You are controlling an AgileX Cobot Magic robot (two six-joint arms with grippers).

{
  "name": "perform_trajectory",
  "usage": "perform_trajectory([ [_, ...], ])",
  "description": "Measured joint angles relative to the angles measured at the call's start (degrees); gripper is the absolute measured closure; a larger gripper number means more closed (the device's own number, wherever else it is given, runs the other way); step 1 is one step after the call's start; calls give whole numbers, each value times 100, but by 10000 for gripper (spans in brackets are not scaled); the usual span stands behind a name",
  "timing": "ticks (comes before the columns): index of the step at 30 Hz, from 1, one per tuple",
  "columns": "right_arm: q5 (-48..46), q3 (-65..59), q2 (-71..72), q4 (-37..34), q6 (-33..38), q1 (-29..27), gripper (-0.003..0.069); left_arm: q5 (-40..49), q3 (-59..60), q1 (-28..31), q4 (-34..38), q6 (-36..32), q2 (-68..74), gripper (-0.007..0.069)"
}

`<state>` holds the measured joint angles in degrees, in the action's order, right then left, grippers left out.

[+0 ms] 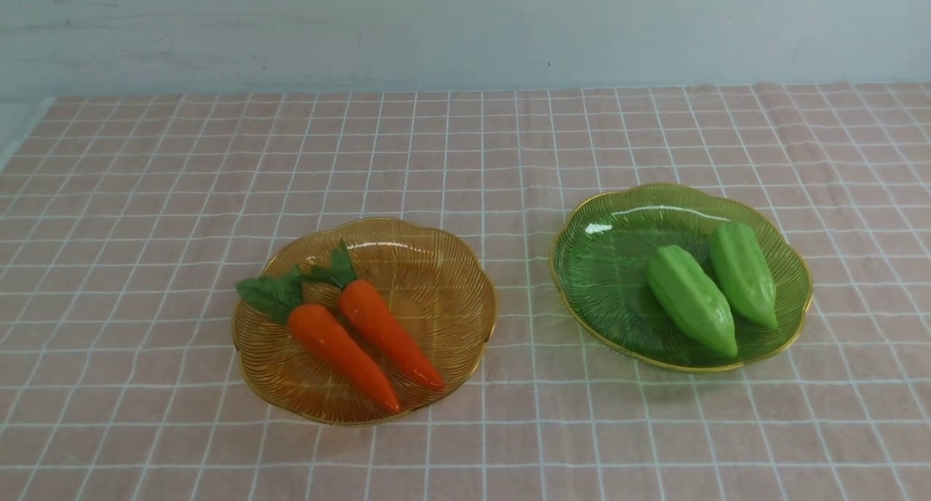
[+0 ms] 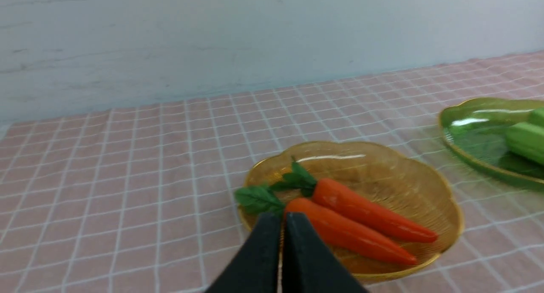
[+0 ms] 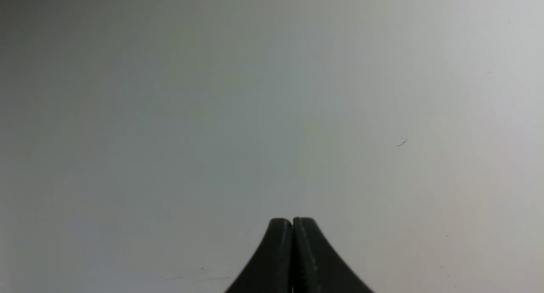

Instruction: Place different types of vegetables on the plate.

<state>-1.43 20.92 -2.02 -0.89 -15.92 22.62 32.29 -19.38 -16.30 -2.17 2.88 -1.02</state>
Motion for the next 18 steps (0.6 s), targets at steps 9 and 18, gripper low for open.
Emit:
perform_trajectory([
  [9,-38,0,0,0,0,0,676,-846,1588,1158,355,-551,5,627],
  [18,-61,0,0,0,42,0,676,-934,2078,1227,383,-593,16,627],
])
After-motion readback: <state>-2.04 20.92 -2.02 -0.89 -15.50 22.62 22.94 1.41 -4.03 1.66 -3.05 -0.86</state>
